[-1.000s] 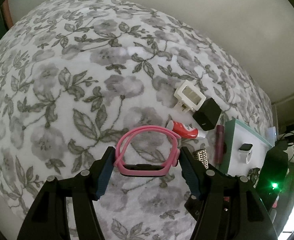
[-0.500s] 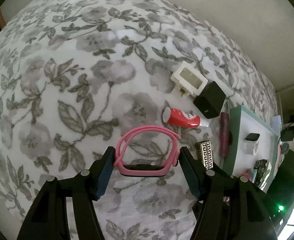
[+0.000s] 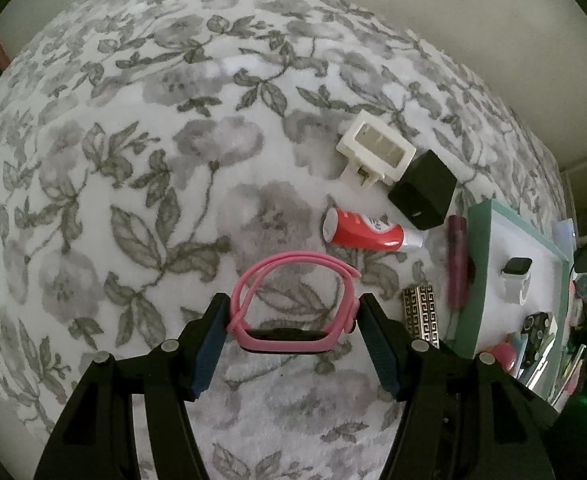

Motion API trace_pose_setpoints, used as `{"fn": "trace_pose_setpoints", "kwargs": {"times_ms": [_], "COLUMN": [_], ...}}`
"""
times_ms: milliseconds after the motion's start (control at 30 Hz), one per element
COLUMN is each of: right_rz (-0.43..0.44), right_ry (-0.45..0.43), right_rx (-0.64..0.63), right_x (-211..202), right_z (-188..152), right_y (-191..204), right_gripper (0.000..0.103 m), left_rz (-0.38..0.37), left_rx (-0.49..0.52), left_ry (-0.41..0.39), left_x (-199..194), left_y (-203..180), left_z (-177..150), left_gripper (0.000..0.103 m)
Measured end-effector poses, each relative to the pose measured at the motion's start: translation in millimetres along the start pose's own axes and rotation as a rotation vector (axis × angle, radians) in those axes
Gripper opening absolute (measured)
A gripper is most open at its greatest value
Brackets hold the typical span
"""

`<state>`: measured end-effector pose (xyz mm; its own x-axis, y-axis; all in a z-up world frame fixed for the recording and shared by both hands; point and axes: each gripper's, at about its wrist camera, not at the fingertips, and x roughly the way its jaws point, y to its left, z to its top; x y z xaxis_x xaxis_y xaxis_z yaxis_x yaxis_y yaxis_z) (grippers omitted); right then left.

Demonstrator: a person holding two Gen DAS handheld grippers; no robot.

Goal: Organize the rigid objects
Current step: 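Lift the pink band and patterned bar toward the tray with both tools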

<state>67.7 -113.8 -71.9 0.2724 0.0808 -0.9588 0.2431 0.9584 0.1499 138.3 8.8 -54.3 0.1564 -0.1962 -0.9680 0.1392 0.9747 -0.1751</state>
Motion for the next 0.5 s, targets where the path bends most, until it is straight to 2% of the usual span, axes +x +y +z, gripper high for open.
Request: {"fn": "trace_pose_setpoints", "kwargs": {"times_ms": [133,367,500], "right_rz": [0.053,0.122,0.118], "right_ry": [-0.013,-0.068,-0.122], "right_rx": [0.038,0.09,0.11], "right_x": [-11,-42,-65], "right_z": [2,7,8], "right_y": [-10,-25,-33], "right_gripper": [0.022,0.022,0.022], "left_rz": [0.004,0.001,-0.035], "left_rx": [0.004,0.04,0.063], "left_ry": [-0.01,-0.09,-0.123], "left_x": [-3,-32,-45], "left_y": [-3,-16,-31], "left_z": [2,3,3], "left_gripper": [0.066,0.066,0.066]}}
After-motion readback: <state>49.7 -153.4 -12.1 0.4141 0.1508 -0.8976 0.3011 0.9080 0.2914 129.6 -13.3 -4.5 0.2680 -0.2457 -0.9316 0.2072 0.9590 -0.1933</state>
